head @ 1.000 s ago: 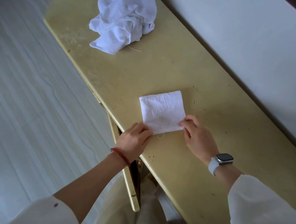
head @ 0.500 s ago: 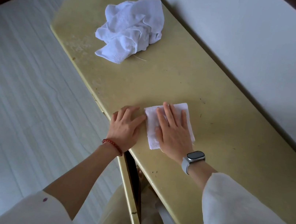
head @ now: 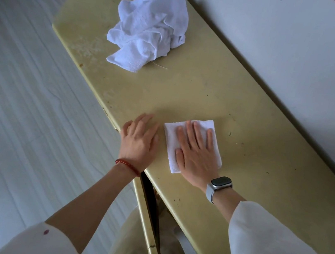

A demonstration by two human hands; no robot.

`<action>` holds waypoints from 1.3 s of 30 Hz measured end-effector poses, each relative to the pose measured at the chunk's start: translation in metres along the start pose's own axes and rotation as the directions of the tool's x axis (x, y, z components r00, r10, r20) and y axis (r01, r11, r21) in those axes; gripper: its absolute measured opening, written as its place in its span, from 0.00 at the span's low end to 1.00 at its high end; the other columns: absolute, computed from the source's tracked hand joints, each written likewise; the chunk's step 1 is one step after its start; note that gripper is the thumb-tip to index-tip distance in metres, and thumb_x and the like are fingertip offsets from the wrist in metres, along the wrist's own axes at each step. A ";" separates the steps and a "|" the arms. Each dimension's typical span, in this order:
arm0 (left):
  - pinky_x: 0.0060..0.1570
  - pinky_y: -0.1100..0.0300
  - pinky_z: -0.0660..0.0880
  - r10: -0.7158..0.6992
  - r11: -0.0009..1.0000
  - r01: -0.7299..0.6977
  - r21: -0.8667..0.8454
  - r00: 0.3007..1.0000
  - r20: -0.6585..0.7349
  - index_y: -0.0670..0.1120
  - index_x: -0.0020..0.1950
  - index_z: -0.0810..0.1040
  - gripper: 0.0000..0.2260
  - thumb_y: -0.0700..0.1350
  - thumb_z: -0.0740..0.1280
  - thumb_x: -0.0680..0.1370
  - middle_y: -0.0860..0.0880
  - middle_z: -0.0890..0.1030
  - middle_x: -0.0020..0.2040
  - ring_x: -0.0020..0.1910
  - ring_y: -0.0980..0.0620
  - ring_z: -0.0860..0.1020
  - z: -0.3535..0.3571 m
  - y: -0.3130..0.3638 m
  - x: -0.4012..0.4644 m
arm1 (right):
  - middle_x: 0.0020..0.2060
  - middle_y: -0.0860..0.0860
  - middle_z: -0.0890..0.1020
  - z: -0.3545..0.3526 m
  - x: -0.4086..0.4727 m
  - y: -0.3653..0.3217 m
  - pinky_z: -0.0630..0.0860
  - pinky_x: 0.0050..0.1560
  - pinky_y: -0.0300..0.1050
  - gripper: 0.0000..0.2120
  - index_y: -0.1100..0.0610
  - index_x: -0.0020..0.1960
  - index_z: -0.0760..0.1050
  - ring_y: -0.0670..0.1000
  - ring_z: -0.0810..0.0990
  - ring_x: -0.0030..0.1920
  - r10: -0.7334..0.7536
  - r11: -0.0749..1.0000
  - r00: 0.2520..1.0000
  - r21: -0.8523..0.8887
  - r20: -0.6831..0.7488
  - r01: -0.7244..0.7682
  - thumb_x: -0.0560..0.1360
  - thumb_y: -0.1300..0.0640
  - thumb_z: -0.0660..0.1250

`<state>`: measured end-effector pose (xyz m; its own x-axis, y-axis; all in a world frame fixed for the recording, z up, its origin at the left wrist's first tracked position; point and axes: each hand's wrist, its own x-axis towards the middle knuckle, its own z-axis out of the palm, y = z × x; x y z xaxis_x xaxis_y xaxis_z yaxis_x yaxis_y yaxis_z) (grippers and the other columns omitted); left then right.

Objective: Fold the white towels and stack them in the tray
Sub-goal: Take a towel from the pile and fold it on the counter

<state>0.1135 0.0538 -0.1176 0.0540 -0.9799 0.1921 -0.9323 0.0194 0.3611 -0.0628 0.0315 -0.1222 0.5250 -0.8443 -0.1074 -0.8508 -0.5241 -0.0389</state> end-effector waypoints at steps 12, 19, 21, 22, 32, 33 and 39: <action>0.64 0.43 0.58 0.165 0.933 -0.243 0.266 0.945 0.284 0.37 0.66 0.72 0.22 0.46 0.50 0.78 0.42 0.72 0.68 0.68 0.47 0.70 0.009 0.035 -0.003 | 0.66 0.59 0.72 -0.013 0.009 0.010 0.56 0.68 0.55 0.24 0.65 0.66 0.67 0.56 0.69 0.68 0.036 0.998 0.991 0.058 -0.130 -0.029 0.75 0.56 0.49; 0.67 0.39 0.59 0.071 0.934 -0.206 0.292 0.908 0.412 0.38 0.69 0.68 0.29 0.56 0.50 0.76 0.42 0.69 0.70 0.69 0.47 0.69 0.009 0.025 -0.003 | 0.69 0.54 0.68 -0.006 0.009 0.022 0.62 0.65 0.65 0.24 0.54 0.70 0.64 0.56 0.67 0.69 0.114 0.992 0.993 0.059 0.012 -0.114 0.77 0.49 0.49; 0.66 0.38 0.60 0.032 0.942 -0.179 0.285 0.890 0.454 0.38 0.70 0.66 0.32 0.59 0.49 0.75 0.41 0.67 0.71 0.70 0.47 0.67 0.005 0.024 -0.003 | 0.70 0.54 0.67 -0.008 0.007 0.029 0.61 0.66 0.66 0.25 0.55 0.71 0.64 0.56 0.66 0.70 0.188 0.978 0.981 0.079 0.051 -0.192 0.76 0.48 0.48; 0.67 0.38 0.57 0.021 0.944 -0.176 0.280 0.877 0.480 0.38 0.72 0.62 0.34 0.60 0.47 0.75 0.42 0.64 0.73 0.72 0.47 0.63 0.004 0.023 -0.003 | 0.71 0.55 0.65 -0.009 0.005 0.034 0.58 0.68 0.65 0.27 0.56 0.72 0.62 0.55 0.64 0.71 0.222 0.968 0.972 0.099 0.077 -0.229 0.76 0.47 0.46; 0.63 0.52 0.61 -0.034 0.998 0.010 0.055 0.890 0.455 0.47 0.62 0.71 0.17 0.53 0.62 0.76 0.48 0.71 0.62 0.62 0.48 0.67 -0.010 0.045 0.058 | 0.65 0.61 0.72 -0.026 -0.006 0.057 0.66 0.64 0.57 0.21 0.64 0.67 0.67 0.63 0.70 0.64 0.324 0.885 0.944 0.371 -0.053 -0.283 0.74 0.61 0.62; 0.61 0.52 0.63 -0.040 0.997 -0.003 0.081 0.855 0.518 0.47 0.62 0.70 0.18 0.54 0.63 0.75 0.48 0.71 0.61 0.61 0.47 0.68 -0.010 0.050 0.068 | 0.63 0.61 0.74 -0.026 -0.010 0.056 0.68 0.62 0.57 0.21 0.64 0.66 0.68 0.63 0.72 0.62 0.316 0.887 0.946 0.377 -0.074 -0.266 0.73 0.63 0.64; 0.44 0.57 0.70 -0.098 0.983 -0.052 0.175 0.658 0.747 0.44 0.58 0.71 0.17 0.45 0.69 0.71 0.46 0.77 0.53 0.54 0.45 0.76 -0.010 0.076 0.093 | 0.62 0.61 0.74 -0.028 -0.029 0.049 0.69 0.64 0.54 0.20 0.65 0.64 0.70 0.61 0.72 0.63 0.375 0.816 0.924 0.500 -0.075 -0.291 0.72 0.67 0.63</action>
<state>0.0513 -0.0338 -0.0635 -0.1401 -0.7948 -0.5904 -0.9820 0.0353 0.1855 -0.1188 0.0276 -0.0933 0.1677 -0.9850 -0.0397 -0.8583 -0.1261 -0.4974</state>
